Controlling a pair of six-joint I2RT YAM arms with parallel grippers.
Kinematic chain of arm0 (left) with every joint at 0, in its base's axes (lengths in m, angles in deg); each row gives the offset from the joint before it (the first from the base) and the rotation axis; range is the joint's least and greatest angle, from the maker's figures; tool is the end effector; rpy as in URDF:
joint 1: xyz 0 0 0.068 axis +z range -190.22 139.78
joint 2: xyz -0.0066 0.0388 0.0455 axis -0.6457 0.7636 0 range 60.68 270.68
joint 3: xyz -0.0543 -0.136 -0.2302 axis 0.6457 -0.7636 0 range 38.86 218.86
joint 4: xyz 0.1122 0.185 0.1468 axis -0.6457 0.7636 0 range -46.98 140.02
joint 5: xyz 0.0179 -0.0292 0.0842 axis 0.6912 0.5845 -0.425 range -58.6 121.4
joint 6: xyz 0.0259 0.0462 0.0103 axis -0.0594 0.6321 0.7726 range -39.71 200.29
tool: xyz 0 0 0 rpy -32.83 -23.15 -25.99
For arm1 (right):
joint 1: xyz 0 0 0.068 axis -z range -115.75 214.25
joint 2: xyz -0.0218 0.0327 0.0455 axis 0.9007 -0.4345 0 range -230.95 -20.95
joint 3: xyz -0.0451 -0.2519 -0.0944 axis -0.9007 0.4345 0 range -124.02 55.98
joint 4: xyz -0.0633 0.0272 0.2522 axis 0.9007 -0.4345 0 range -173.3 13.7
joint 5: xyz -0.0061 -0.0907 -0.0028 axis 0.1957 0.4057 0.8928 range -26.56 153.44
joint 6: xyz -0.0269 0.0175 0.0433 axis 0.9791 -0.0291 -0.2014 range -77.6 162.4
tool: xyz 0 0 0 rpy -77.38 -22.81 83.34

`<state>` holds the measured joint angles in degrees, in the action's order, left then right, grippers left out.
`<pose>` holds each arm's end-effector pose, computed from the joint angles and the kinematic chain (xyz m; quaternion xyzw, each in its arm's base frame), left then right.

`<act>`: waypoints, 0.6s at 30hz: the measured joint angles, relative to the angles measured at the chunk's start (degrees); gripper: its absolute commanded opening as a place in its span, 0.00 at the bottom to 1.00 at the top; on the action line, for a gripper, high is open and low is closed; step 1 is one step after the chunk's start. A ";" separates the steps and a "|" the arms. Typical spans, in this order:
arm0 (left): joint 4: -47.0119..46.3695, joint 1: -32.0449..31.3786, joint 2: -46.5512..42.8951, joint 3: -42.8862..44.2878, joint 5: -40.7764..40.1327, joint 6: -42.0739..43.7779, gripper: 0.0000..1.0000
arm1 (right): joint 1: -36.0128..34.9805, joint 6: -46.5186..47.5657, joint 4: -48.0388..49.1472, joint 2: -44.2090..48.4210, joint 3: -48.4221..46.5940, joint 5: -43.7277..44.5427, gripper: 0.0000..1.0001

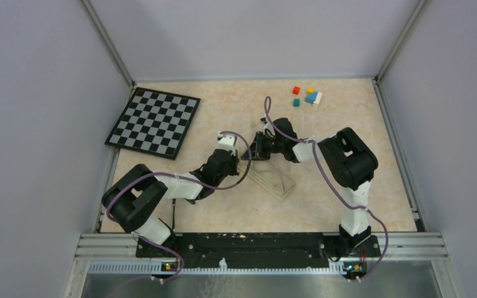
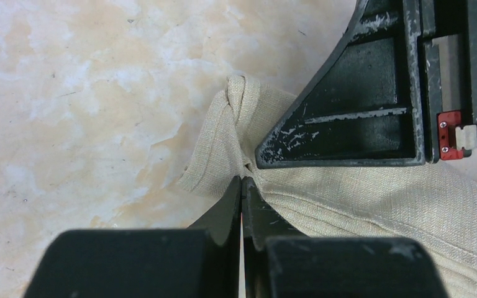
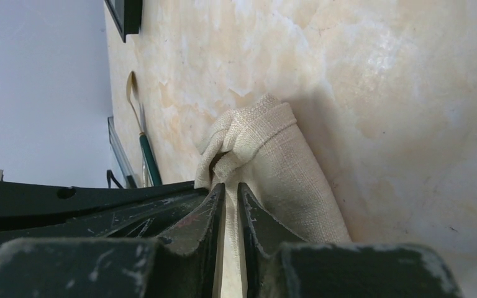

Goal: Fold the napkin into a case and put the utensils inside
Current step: Grasp the top corner of the smaller rectangle folded napkin from the folded napkin.

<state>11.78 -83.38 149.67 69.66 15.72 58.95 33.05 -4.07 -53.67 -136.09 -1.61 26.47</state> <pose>0.2196 -0.1927 0.1518 0.0898 0.8427 -0.1781 0.5001 0.3295 0.2245 0.1192 -0.0336 0.8530 0.4940 0.1653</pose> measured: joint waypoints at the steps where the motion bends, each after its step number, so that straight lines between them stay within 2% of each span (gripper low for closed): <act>1: -0.02 0.00 0.00 0.00 0.00 0.02 0.00 | 0.00 -0.02 -0.04 -0.02 -0.39 0.00 0.08; 5: 0.00 0.00 0.00 0.00 0.02 0.02 0.00 | -0.02 -0.09 0.52 -0.44 -1.49 -0.35 0.00; 15: 0.17 0.00 0.00 0.07 -0.17 0.04 0.00 | -2.25 -2.56 3.15 -2.80 -2.10 -0.48 0.00; 18: 1.97 0.09 0.04 0.42 -0.50 0.04 0.00 | -3.54 -3.21 4.66 -2.80 -1.55 2.16 0.00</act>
<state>13.75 -83.29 149.72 70.08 15.21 58.99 29.51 -7.29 -49.01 -138.88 -3.16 28.64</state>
